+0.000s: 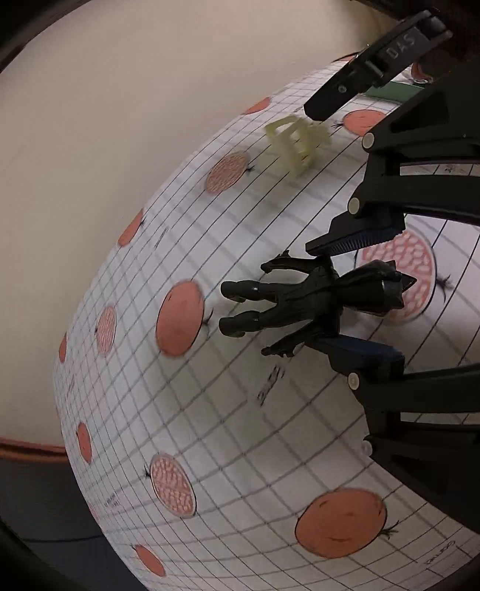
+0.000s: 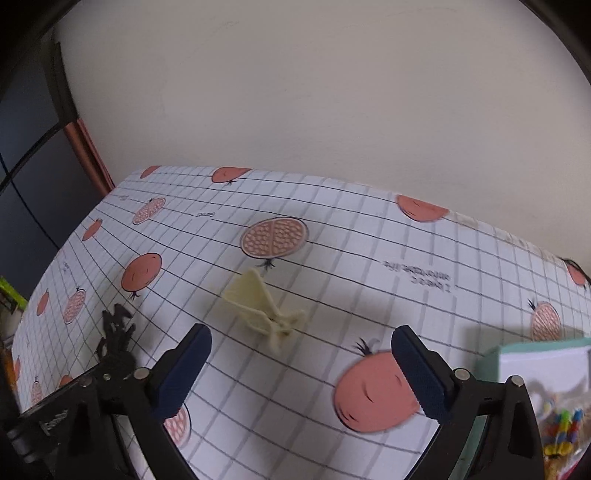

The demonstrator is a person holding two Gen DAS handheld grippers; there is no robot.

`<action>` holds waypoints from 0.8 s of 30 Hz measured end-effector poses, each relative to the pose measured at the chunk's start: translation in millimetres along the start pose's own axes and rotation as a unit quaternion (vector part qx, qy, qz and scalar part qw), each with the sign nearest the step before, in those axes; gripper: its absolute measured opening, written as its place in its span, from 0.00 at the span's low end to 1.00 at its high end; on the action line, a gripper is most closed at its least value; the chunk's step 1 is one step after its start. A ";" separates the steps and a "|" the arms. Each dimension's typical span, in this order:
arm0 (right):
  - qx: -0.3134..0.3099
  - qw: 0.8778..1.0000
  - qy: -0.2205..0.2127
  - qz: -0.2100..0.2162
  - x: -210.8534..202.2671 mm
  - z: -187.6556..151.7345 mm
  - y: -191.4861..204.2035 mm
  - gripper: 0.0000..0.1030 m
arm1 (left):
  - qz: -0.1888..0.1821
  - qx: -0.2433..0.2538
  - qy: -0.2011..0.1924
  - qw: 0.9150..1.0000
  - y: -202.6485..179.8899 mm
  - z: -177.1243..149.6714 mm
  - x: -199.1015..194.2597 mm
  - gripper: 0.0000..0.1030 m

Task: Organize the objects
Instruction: 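Grasp the black-gold robot figure with left tool while right tool grasps cream clip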

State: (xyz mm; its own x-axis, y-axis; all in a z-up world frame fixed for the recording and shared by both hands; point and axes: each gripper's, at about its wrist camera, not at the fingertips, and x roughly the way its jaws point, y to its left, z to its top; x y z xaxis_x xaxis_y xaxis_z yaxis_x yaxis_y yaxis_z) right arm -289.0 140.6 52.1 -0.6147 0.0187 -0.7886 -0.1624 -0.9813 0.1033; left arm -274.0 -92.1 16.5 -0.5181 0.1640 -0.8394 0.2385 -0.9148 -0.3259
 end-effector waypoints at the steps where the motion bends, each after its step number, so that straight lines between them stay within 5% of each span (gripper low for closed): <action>1: 0.000 1.000 0.003 -0.003 5.0 1.5 3.5 0.94 | 0.000 -0.005 0.000 1.000 3.3 2.1 0.0 0.43; 12: 0.030 0.999 0.021 -0.022 35.6 10.2 16.3 0.79 | -0.009 -0.035 0.004 0.999 21.0 5.6 1.7 0.43; 15: 0.036 0.999 0.020 -0.009 37.5 9.0 15.3 0.55 | -0.012 -0.033 0.006 0.999 21.1 4.6 2.6 0.43; 24: 0.045 0.999 0.027 -0.003 30.0 2.1 5.2 0.55 | -0.016 -0.027 0.008 0.999 15.1 4.1 4.4 0.43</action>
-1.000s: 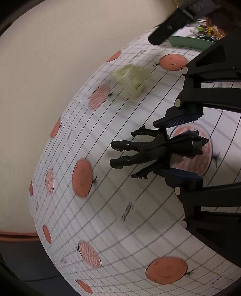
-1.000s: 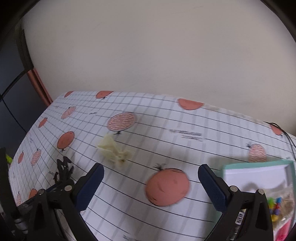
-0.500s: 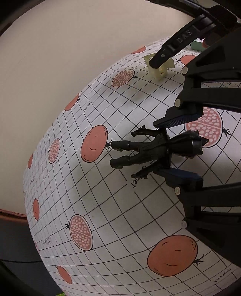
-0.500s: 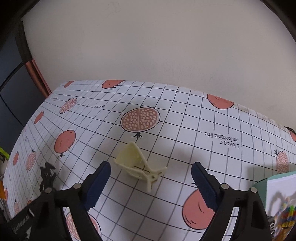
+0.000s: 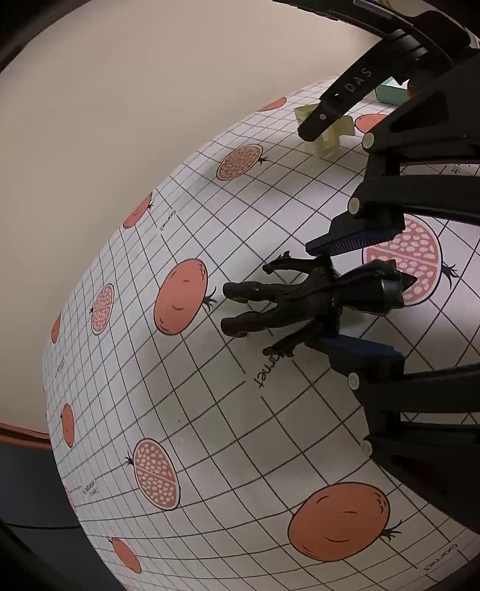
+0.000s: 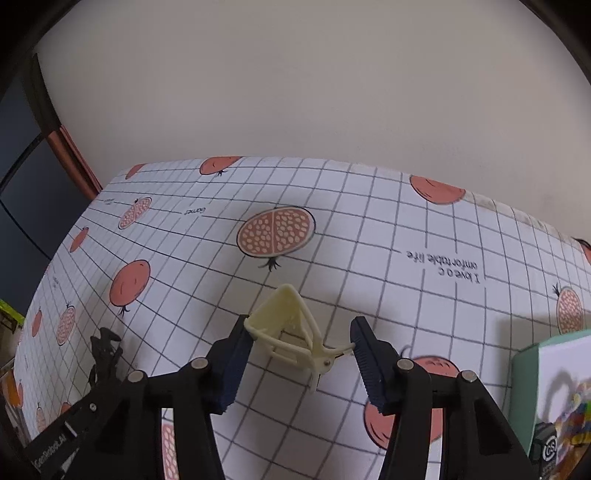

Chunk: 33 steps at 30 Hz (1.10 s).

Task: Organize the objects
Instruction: 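Grasp the black-gold robot figure with left tool while right tool grasps cream clip, then carry the robot figure and cream clip over the tray with both tools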

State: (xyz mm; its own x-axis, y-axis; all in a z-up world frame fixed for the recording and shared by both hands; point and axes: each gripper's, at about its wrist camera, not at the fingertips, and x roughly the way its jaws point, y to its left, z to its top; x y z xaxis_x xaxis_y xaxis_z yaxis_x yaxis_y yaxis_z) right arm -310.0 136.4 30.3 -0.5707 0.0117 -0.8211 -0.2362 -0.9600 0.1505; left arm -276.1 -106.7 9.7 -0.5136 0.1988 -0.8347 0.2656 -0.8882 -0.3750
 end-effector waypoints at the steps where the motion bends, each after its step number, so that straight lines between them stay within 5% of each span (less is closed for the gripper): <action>1: 0.002 1.000 0.000 0.002 -2.1 -1.4 -2.0 0.55 | 0.000 0.002 0.000 1.000 -0.7 -0.7 0.3 0.43; 19: -0.002 1.000 -0.003 -0.005 -77.5 -56.7 -43.1 0.55 | 0.002 0.046 0.001 0.999 -34.0 -19.9 -22.8 0.43; 33: 0.008 1.000 -0.011 -0.011 -144.4 -105.2 -73.7 0.55 | -0.031 0.070 0.015 0.997 -81.8 -58.0 -87.1 0.39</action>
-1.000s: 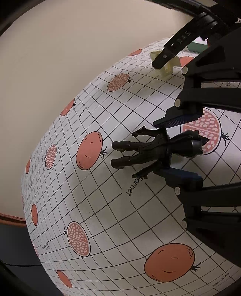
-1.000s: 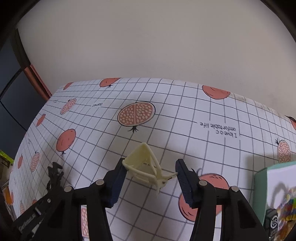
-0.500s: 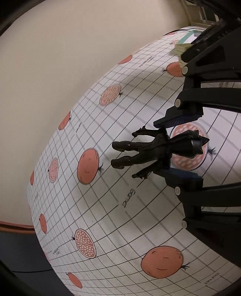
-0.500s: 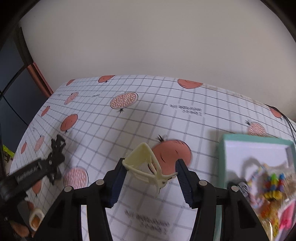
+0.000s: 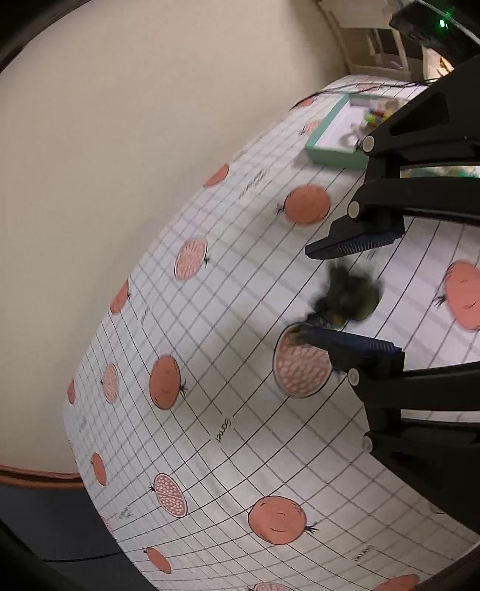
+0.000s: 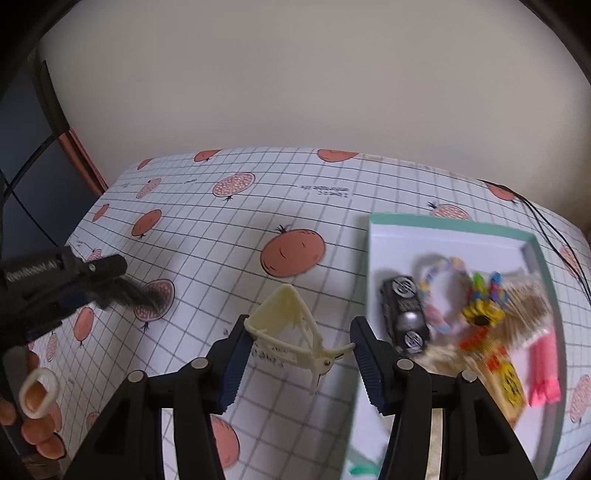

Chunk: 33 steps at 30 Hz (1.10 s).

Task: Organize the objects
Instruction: 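Carry the robot figure and cream clip over the tray with both tools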

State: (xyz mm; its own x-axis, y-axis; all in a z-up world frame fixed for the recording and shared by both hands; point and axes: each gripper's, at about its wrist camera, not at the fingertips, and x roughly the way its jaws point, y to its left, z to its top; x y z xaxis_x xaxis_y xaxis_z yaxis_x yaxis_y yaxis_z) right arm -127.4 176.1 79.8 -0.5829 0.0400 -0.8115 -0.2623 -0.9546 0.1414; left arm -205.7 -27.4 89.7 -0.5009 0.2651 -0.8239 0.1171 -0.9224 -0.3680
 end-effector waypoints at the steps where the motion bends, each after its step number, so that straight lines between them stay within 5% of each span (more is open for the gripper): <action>1: 0.000 1.000 -0.001 0.000 -5.1 -3.0 -2.4 0.55 | -0.003 0.001 -0.001 1.000 -4.1 -1.8 -4.1 0.38; 5: 0.006 1.000 -0.007 0.005 -24.6 -14.1 -13.1 0.55 | -0.007 0.033 -0.002 0.999 -25.2 -19.7 -20.9 0.26; 11: 0.007 1.000 -0.011 0.000 -43.9 -28.8 -33.5 0.55 | 0.020 0.049 -0.012 0.999 -21.3 -30.9 -31.5 0.26; 19: 0.033 0.999 -0.011 -0.001 -51.2 -26.0 -61.7 0.55 | 0.032 0.051 0.024 0.998 -12.3 -47.4 -0.9 0.27; 23: 0.047 0.999 -0.006 -0.006 -51.7 -25.0 -74.8 0.55 | 0.054 0.069 0.033 0.996 -17.2 -55.9 19.6 0.43; 33: 0.069 0.998 -0.002 -0.001 -53.3 -23.3 -91.5 0.55 | 0.069 0.104 0.046 0.991 -32.8 -69.9 44.8 0.44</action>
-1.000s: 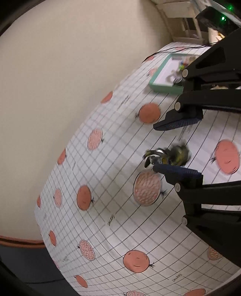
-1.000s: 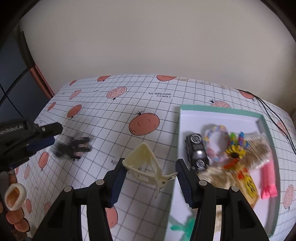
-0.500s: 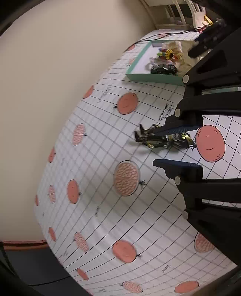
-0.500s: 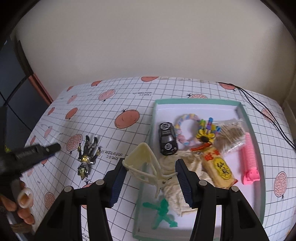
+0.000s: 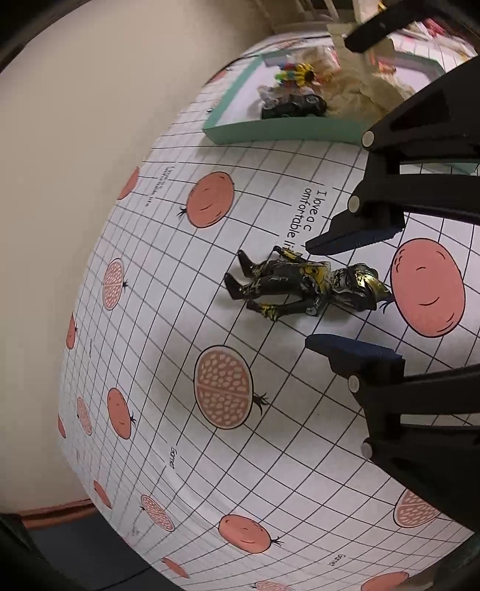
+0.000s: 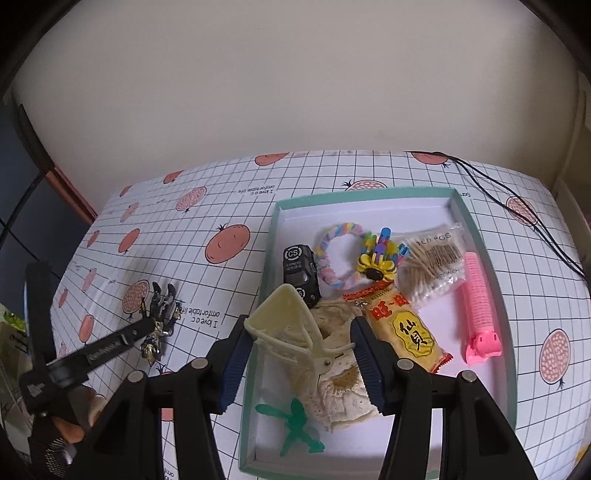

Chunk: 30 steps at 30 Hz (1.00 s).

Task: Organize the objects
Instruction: 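Carry the robot figure and cream clip over the tray with both tools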

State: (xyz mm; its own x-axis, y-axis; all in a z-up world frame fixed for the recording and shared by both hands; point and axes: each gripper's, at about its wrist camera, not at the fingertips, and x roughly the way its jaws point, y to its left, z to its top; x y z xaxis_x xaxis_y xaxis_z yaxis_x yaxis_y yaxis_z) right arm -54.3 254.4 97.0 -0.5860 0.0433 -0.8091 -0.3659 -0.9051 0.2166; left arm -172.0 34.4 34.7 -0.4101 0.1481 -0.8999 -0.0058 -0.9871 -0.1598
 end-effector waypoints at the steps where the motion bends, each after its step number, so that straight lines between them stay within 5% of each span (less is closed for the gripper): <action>1: 0.000 1.000 0.000 0.000 0.4 -0.1 0.3 0.55 | 0.004 0.004 0.001 1.000 -1.5 -1.3 1.8 0.44; 4: 0.002 1.000 0.001 0.000 -0.3 -0.2 -1.2 0.56 | 0.014 0.012 0.011 1.000 -4.6 -5.4 7.6 0.40; 5: 0.005 1.000 0.002 0.001 -0.2 0.0 -2.4 0.55 | 0.010 0.010 0.016 1.000 -4.4 -6.7 9.6 0.28; 6: 0.007 1.000 0.002 0.001 -0.5 0.1 -3.1 0.55 | 0.009 0.007 0.020 1.000 -4.3 -7.5 10.9 0.25; 18: 0.021 1.000 0.000 0.004 -3.3 1.6 -13.7 0.55 | 0.011 0.011 -0.003 1.000 -15.3 -5.8 -3.8 0.25; 30: 0.043 0.999 0.004 -0.012 -5.1 4.7 -35.5 0.56 | -0.049 0.040 -0.041 0.997 -59.8 -2.1 -42.0 0.25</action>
State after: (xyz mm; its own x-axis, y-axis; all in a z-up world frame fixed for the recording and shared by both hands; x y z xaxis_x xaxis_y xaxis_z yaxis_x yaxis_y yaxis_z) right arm -41.8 288.3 96.0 -0.5700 0.0608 -0.8194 -0.4404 -0.8645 0.2422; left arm -152.5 87.4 81.3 -0.4767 0.2410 -0.8454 -0.1203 -0.9705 -0.2088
